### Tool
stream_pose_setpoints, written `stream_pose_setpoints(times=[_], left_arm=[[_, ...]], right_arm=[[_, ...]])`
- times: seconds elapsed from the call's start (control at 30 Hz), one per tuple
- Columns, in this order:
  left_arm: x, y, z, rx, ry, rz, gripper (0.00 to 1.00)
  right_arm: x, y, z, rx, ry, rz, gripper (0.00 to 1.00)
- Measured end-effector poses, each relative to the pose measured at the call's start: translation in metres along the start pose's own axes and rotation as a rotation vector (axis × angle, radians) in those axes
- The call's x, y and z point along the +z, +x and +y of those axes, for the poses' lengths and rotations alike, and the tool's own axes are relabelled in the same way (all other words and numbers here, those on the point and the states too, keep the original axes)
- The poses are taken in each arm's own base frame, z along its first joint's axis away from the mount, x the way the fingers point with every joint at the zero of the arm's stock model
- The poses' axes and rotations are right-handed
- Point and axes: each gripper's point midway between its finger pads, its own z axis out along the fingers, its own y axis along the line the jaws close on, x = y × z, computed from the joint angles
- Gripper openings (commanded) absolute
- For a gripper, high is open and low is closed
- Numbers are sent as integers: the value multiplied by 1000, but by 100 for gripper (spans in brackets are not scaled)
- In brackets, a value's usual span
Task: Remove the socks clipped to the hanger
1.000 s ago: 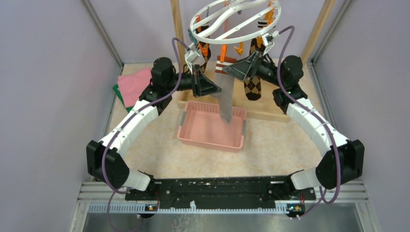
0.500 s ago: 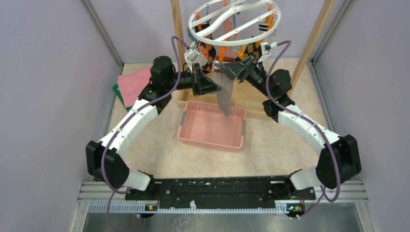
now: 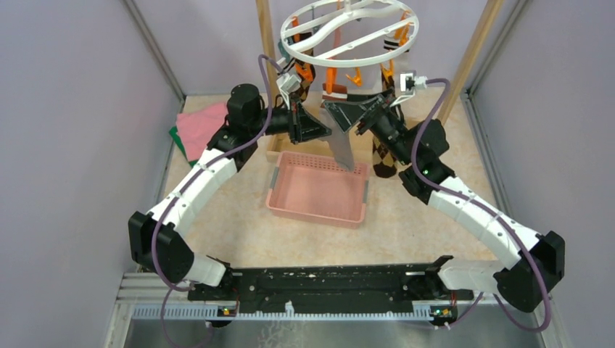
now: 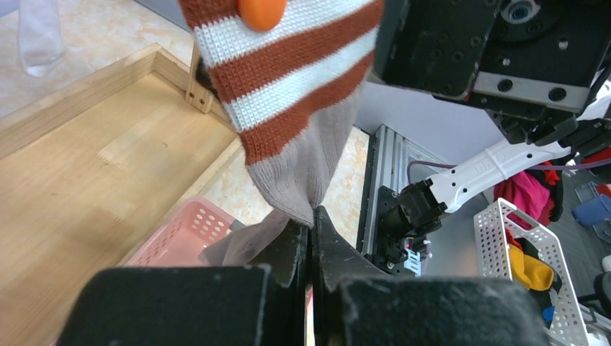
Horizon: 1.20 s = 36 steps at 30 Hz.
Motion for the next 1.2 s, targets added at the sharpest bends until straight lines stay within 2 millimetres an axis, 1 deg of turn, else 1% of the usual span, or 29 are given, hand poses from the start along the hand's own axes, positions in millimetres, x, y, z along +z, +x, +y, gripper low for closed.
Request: stream_pose_setpoints(times=[0.17, 0.37, 0.5, 0.67, 0.77, 0.87, 1.03, 1.13, 1.2], left_arm=[[2, 3, -3, 10, 10, 9, 0], [4, 4, -9, 20, 25, 15, 0], [4, 4, -13, 23, 33, 16, 0], [3, 1, -17, 29, 43, 15, 0], [1, 0, -21, 34, 55, 15, 0], [0, -1, -25, 38, 65, 16, 0], [-1, -3, -29, 43, 69, 12, 0], [-1, -3, -29, 43, 69, 11, 0], [-1, -3, -29, 43, 69, 11, 0]], right_arm=[[23, -1, -12, -57, 51, 22, 86], [46, 2, -21, -88, 71, 44, 83], [57, 0, -24, -94, 75, 45, 82], [61, -1, -30, -85, 86, 49, 79], [62, -2, -38, -76, 97, 49, 69], [62, -7, -42, -60, 89, 46, 57], [62, -21, -37, -11, 31, 21, 43], [62, -25, -33, 10, 7, 16, 36], [62, -27, -31, 24, -8, 11, 29]])
